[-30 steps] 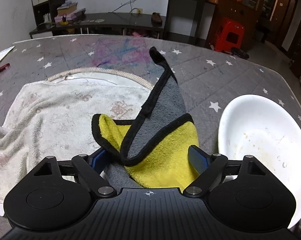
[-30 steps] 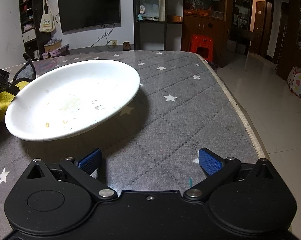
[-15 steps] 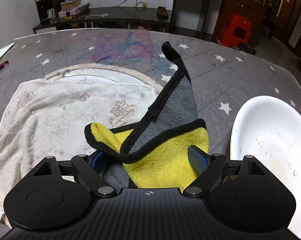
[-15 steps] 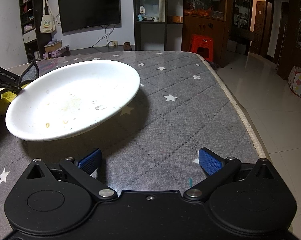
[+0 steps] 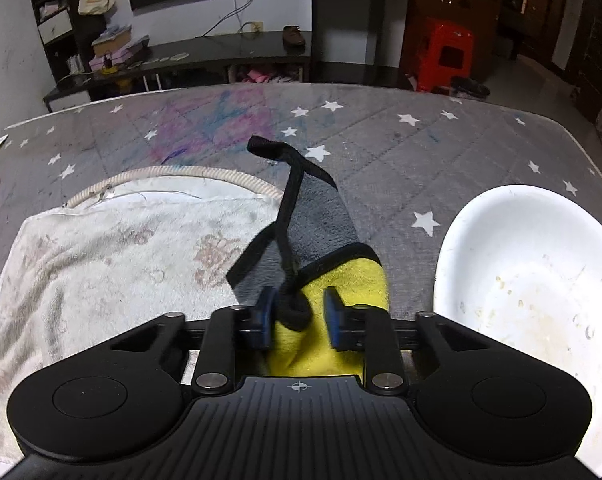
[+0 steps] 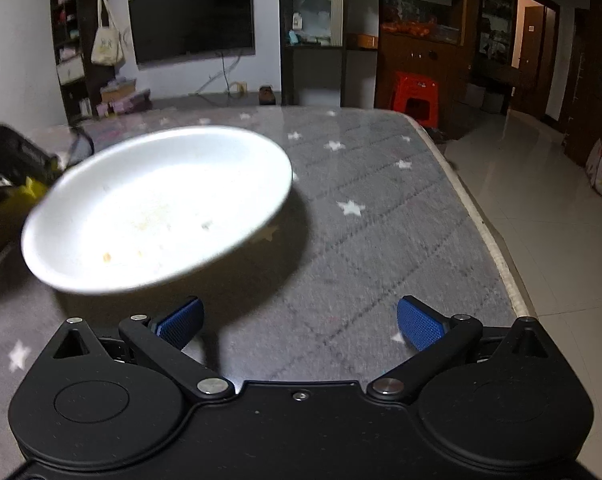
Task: Clean bowl
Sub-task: 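Lower the left gripper onto the yellow-and-grey cloth and close it, then lift the cloth with the left gripper and carry it over the bowl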
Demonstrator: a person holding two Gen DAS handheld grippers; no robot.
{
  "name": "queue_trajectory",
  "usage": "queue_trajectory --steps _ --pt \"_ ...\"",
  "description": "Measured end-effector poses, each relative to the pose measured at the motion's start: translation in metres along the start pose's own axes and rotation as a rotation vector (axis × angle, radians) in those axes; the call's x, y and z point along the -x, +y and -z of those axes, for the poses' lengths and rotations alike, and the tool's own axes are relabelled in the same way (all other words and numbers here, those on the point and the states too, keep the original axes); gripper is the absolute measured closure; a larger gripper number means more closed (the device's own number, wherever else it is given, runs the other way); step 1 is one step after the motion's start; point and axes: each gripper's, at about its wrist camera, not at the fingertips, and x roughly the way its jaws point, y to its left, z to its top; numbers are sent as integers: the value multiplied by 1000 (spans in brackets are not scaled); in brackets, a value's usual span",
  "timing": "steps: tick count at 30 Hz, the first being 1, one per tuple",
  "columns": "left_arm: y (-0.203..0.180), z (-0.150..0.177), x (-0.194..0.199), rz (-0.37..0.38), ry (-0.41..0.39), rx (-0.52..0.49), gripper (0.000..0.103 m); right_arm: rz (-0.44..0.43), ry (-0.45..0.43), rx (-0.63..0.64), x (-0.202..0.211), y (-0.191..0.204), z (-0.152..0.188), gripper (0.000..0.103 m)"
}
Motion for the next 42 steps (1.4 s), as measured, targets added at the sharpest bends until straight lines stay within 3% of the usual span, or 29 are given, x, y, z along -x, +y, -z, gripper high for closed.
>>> queue_trajectory --steps 5,7,10,18,29,32,35,37,42 --pt "7 -2 1 22 15 41 77 -3 1 0 -1 0 0 0" --pt "10 -4 5 30 21 61 57 -4 1 0 -1 0 0 0" --pt "16 -7 16 60 -1 91 36 -6 2 0 -1 0 0 0" --pt "36 -4 32 34 -36 138 25 -10 3 0 -2 0 -1 0" --pt "24 6 4 63 66 165 25 -16 1 3 3 -7 1 0" --pt "21 9 0 66 73 162 27 -17 -2 4 3 -8 2 0" --pt "18 11 -1 75 66 149 45 -19 -3 3 4 -8 1 0" --pt "18 9 2 90 59 144 67 -24 -8 -1 6 -8 -1 0" --pt "14 4 12 83 22 105 85 -37 -20 -10 13 -6 -5 0"
